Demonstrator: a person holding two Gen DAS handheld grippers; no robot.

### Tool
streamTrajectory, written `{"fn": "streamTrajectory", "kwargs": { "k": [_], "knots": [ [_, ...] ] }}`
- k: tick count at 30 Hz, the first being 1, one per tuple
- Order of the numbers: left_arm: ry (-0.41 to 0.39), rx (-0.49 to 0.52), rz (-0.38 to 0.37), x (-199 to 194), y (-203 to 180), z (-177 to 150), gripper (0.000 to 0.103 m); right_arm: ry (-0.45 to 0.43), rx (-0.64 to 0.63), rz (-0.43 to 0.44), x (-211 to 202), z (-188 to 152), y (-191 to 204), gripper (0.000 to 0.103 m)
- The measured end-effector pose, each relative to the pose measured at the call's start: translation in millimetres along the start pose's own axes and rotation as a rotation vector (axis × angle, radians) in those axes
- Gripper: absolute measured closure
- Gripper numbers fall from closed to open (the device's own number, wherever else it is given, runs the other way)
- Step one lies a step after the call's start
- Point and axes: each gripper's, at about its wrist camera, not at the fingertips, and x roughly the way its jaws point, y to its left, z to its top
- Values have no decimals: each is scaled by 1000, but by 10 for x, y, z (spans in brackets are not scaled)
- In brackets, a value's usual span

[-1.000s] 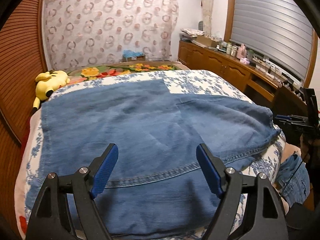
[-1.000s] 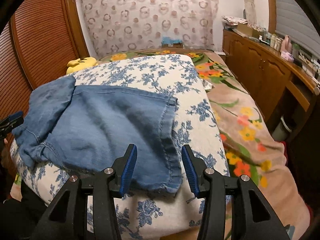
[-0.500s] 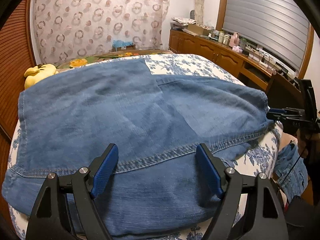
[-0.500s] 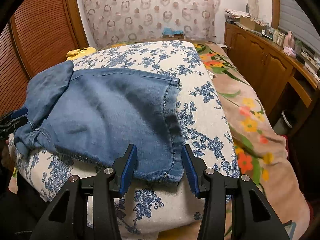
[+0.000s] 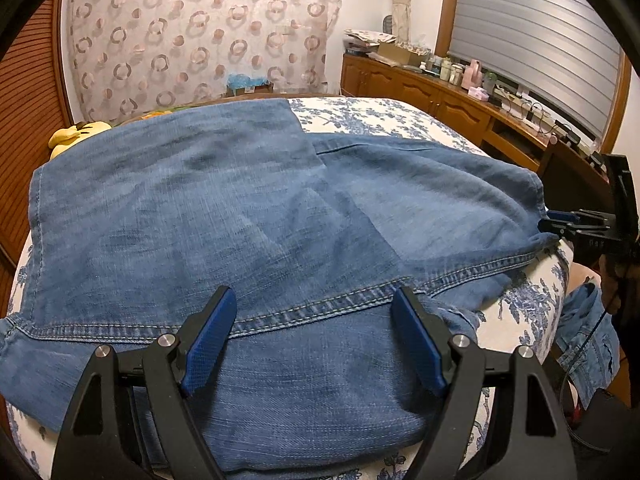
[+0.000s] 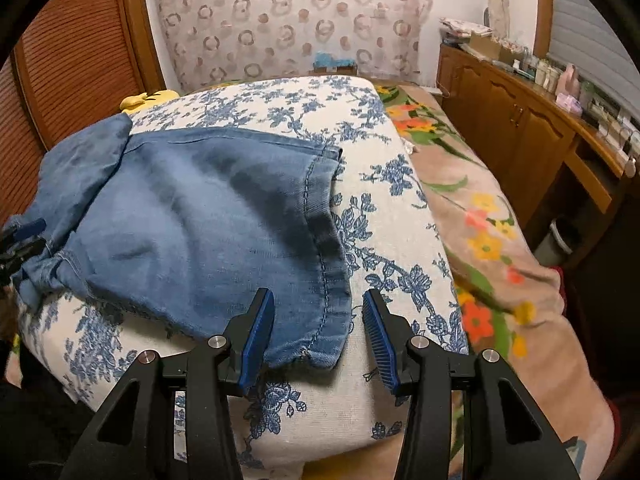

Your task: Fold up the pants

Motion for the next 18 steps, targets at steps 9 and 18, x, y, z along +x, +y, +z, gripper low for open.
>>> {"fn": "streamTrajectory", "kwargs": {
  "k": [9, 18],
  "knots": [
    [-5, -20, -12, -37, 34, 17, 22, 4, -65, 92, -49, -16, 98, 89],
    [-70, -25, 17, -359, 137, 106, 22, -162, -107, 246, -516, 411, 359, 93]
  ]
}}
